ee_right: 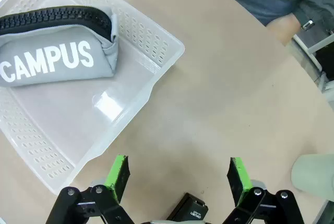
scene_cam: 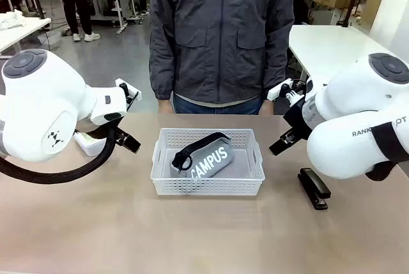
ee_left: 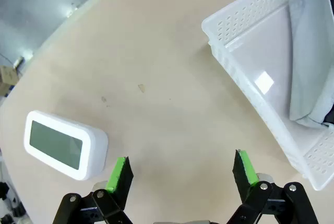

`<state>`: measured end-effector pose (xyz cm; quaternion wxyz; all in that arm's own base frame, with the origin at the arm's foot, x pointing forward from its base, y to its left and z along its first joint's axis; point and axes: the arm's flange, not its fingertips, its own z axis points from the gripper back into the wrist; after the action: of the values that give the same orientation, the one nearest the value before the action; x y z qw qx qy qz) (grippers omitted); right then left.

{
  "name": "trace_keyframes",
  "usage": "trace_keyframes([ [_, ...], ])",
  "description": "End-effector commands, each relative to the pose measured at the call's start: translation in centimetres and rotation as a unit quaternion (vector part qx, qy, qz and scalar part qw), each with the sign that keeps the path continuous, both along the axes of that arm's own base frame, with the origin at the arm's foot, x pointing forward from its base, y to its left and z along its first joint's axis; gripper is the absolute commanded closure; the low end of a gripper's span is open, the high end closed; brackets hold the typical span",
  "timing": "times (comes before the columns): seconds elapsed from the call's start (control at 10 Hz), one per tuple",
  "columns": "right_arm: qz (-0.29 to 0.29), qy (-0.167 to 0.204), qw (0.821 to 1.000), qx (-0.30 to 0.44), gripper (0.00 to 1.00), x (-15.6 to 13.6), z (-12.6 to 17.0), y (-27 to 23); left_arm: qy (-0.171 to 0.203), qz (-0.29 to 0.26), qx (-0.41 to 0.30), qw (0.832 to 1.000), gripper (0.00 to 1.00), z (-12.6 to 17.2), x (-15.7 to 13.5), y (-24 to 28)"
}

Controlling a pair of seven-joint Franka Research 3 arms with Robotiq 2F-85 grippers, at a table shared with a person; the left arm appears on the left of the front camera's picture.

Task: Efficiently arrange items inside the basket to fit them all.
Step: Pick up the Digital clock and place it inside the Organizing basket.

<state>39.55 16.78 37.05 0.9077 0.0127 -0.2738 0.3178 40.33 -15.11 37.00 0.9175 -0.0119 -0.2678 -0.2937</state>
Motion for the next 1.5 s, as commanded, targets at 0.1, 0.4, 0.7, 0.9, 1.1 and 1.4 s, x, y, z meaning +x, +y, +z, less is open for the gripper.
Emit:
trace_keyframes([
  [0.1, 0.000, 0.000, 1.000, 0.000, 0.00, 0.00, 0.00, 0.00, 0.000, 0.000, 0.000, 1.000, 0.00, 0.01, 0.00, 0.00],
  [0.4, 0.000, 0.000, 1.000, 0.000, 0.00, 0.00, 0.00, 0.00, 0.000, 0.000, 0.000, 1.000, 0.00, 0.01, 0.00, 0.00],
  [0.7, 0.000, 0.000, 1.000, 0.000, 0.00, 0.00, 0.00, 0.00, 0.000, 0.000, 0.000, 1.000, 0.00, 0.01, 0.00, 0.00],
  [0.9, 0.000, 0.000, 1.000, 0.000, 0.00, 0.00, 0.00, 0.00, 0.000, 0.000, 0.000, 1.000, 0.00, 0.01, 0.00, 0.00],
  [1.1, 0.000, 0.000, 1.000, 0.000, 0.00, 0.00, 0.00, 0.00, 0.000, 0.000, 0.000, 1.000, 0.00, 0.01, 0.00, 0.00],
  [1.4, 0.000, 0.000, 1.000, 0.000, 0.00, 0.00, 0.00, 0.00, 0.000, 0.000, 0.000, 1.000, 0.00, 0.01, 0.00, 0.00],
])
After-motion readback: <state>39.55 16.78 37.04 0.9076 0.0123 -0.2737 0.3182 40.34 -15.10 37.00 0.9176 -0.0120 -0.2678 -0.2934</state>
